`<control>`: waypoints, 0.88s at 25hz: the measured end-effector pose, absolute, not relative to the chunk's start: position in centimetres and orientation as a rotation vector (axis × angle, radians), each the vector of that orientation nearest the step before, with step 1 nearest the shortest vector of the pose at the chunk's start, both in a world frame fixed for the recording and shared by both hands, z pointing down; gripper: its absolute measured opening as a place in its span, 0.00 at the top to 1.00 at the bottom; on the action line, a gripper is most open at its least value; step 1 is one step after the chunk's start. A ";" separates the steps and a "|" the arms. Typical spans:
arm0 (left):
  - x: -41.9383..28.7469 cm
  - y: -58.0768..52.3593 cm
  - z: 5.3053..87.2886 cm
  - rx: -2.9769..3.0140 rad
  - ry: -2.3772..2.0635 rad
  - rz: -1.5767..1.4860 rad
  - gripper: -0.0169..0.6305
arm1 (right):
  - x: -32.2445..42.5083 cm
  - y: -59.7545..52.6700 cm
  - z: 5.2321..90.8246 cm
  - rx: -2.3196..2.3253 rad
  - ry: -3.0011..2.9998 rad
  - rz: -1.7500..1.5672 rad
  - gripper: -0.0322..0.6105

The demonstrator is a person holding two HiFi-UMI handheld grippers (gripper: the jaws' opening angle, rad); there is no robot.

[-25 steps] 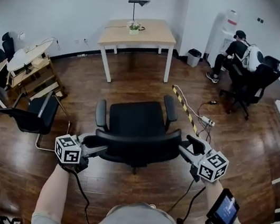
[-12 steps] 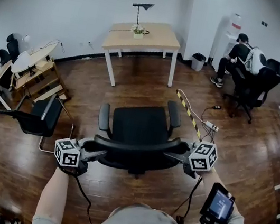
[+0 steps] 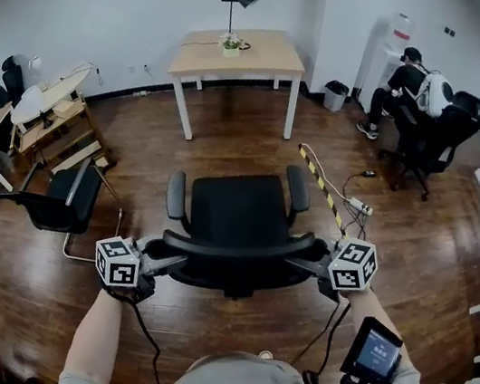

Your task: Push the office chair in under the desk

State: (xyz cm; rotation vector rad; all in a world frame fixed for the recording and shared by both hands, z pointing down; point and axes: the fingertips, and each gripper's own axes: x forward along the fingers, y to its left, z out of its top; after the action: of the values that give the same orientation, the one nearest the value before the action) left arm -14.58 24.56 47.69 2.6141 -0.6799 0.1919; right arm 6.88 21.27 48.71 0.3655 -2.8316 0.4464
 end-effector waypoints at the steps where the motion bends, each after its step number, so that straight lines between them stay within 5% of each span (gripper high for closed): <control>1: -14.5 24.6 47.7 2.619 -0.669 0.196 0.65 | 6.8 21.3 49.0 0.371 -2.832 0.444 0.61; 22: -17.2 18.4 48.5 2.616 -0.592 0.218 0.69 | 3.4 15.3 49.8 0.378 -2.830 0.449 0.61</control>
State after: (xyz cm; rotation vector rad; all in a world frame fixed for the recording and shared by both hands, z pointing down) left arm -17.24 18.43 48.49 2.6162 -0.5919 0.2184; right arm 3.43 15.28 49.84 0.3778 -2.8300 0.4491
